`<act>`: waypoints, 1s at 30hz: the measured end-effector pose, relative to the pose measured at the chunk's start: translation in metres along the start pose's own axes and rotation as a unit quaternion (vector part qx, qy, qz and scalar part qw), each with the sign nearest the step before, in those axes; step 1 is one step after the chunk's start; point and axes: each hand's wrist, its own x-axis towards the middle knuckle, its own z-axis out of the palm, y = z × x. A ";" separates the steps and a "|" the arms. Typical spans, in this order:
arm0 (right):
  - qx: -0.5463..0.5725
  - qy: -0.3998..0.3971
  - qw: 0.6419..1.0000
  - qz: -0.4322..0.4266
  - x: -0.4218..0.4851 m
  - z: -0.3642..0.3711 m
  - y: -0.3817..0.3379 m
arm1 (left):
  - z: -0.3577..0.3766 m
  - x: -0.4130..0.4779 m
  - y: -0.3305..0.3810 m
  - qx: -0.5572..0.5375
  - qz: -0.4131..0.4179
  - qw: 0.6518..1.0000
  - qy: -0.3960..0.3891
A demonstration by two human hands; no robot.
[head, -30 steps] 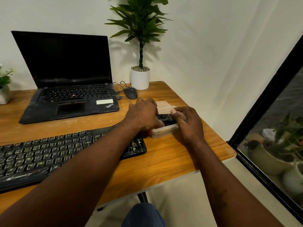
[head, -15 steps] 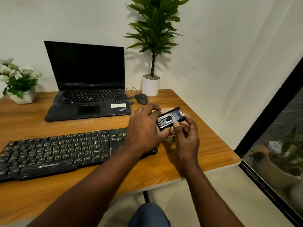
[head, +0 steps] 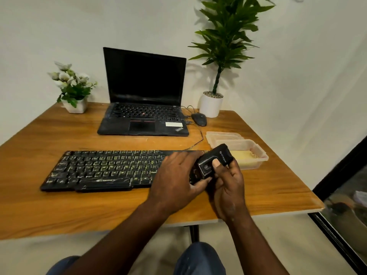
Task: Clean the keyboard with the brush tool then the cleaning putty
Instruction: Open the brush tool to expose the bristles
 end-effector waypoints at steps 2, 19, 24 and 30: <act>-0.008 -0.014 1.000 0.005 -0.001 0.007 0.005 | -0.010 -0.008 -0.013 0.001 -0.007 1.000 -0.007; -0.094 0.013 0.995 -0.022 -0.009 0.024 0.019 | -0.019 -0.031 -0.041 -0.009 -0.005 1.000 0.018; -0.081 0.021 0.997 -0.004 -0.008 0.026 0.019 | -0.016 -0.031 -0.043 -0.010 0.002 1.000 0.021; -0.056 -0.015 0.998 0.030 -0.009 0.024 0.016 | -0.018 -0.031 -0.043 -0.006 0.014 0.999 0.029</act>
